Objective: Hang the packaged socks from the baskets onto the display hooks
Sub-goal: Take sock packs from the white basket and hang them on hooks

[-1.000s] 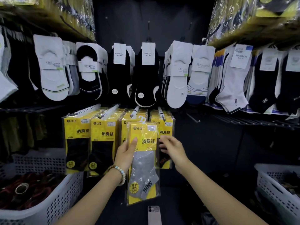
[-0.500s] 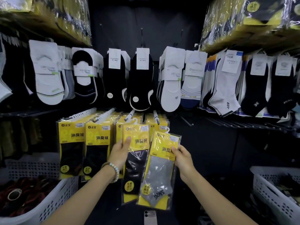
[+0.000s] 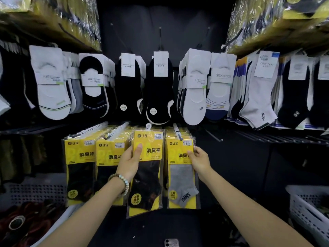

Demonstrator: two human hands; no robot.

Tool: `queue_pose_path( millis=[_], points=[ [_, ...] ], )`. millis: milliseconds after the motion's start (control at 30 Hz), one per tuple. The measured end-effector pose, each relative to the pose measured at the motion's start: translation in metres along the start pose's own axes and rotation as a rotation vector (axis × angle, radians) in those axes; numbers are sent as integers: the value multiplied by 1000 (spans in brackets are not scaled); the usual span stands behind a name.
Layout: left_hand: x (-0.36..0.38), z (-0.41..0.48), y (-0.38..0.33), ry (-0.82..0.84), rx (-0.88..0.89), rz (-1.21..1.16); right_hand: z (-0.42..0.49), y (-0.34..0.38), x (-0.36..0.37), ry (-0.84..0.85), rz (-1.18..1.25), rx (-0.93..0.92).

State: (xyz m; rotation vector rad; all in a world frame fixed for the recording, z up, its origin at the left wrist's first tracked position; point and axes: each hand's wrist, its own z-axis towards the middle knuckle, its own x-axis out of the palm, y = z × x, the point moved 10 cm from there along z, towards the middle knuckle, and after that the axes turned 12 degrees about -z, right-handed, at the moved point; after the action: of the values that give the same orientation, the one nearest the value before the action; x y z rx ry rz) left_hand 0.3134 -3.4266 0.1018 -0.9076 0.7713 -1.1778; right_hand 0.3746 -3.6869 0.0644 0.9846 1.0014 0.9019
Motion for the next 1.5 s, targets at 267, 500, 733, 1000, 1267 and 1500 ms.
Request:
queue_pose_path(
  millis=[267,500,733,1000,1267,1500],
  points=[
    [8,-11,20,18,-64,-54,-13,-43,-31,-261,-8,197],
    [42,-37,30,83,-143,-141,-60,2,4,158,119,10],
    [83,-51,27,143,-166,-158,-81,3,-6,121,230,32],
    [106,-44,30,254,-225,-153,-57,1,-46,-69,167,72],
    [98,-24,43,157,-241,-194,-24,23,-23,1,79,-21],
    [92,-8,57,132,-229,-184,-8,3,-6,-22,95,-1]
  ],
)
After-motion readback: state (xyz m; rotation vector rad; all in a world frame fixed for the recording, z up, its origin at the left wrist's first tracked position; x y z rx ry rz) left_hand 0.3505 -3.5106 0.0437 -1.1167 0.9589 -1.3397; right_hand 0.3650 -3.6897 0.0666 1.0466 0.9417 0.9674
